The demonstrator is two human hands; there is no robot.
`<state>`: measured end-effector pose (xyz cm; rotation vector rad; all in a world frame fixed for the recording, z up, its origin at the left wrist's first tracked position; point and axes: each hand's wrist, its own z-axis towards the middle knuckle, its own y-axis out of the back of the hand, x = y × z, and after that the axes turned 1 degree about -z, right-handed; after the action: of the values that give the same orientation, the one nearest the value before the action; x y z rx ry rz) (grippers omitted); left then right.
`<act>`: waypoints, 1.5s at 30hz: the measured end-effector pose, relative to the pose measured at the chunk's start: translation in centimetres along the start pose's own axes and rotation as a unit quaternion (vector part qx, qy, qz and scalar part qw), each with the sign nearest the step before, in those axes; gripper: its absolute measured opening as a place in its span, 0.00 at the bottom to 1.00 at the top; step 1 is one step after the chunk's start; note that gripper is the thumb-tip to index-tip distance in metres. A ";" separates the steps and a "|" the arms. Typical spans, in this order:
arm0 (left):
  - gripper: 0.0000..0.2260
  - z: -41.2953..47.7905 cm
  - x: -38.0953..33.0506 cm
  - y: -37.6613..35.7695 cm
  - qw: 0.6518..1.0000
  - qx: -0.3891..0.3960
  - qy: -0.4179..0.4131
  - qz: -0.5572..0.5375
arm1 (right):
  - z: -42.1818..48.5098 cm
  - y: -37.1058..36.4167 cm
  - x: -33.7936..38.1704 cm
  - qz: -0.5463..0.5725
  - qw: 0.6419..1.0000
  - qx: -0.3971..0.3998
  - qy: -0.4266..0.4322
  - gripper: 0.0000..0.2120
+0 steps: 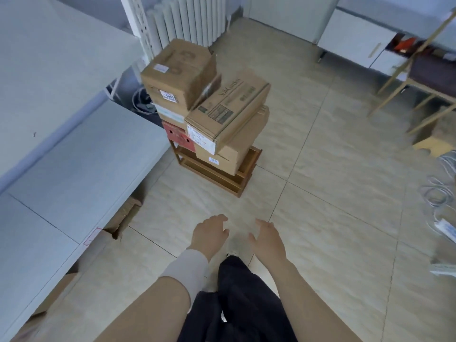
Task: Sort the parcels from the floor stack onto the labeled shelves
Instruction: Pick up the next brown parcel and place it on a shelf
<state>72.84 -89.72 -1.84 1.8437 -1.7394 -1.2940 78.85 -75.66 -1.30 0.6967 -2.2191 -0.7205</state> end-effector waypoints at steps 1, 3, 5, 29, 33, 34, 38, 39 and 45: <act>0.18 0.9 0.0 1.0 1.000 -0.011 0.006 -0.006 | 1.3 0.6 0.9 0.002 1.000 -0.002 0.009 0.25; 0.18 2.9 -0.3 3.2 0.999 -0.031 0.020 -0.021 | 4.0 2.1 2.7 0.003 1.000 -0.011 0.029 0.25; 0.18 4.7 -0.9 5.6 0.997 -0.056 0.026 -0.038 | 6.6 3.7 4.5 -0.004 0.998 -0.023 0.054 0.24; 0.27 26.3 12.4 30.9 0.911 -0.194 0.144 -0.333 | 27.5 7.7 30.6 0.172 0.984 -0.014 0.039 0.26; 0.32 30.1 14.5 33.5 0.878 -0.190 0.161 -0.409 | 31.1 7.5 33.7 0.243 0.970 -0.005 -0.023 0.30; 0.33 30.9 14.9 33.6 0.871 -0.186 0.170 -0.422 | 31.9 7.4 34.2 0.260 0.965 -0.003 -0.039 0.31; 0.37 33.6 15.6 33.9 0.854 -0.177 0.192 -0.450 | 34.6 6.7 35.4 0.321 0.943 0.004 -0.085 0.35; 0.37 34.2 15.9 33.9 0.850 -0.179 0.196 -0.454 | 35.1 6.6 35.6 0.331 0.939 0.004 -0.094 0.36; 0.30 36.9 17.6 33.9 0.841 -0.193 0.173 -0.475 | 37.7 5.5 35.8 0.387 0.914 0.008 -0.121 0.40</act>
<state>20.87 -100.27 -4.40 2.5303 -0.2650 -1.3130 27.40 -84.24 -4.64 -0.3063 -2.4456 -0.3824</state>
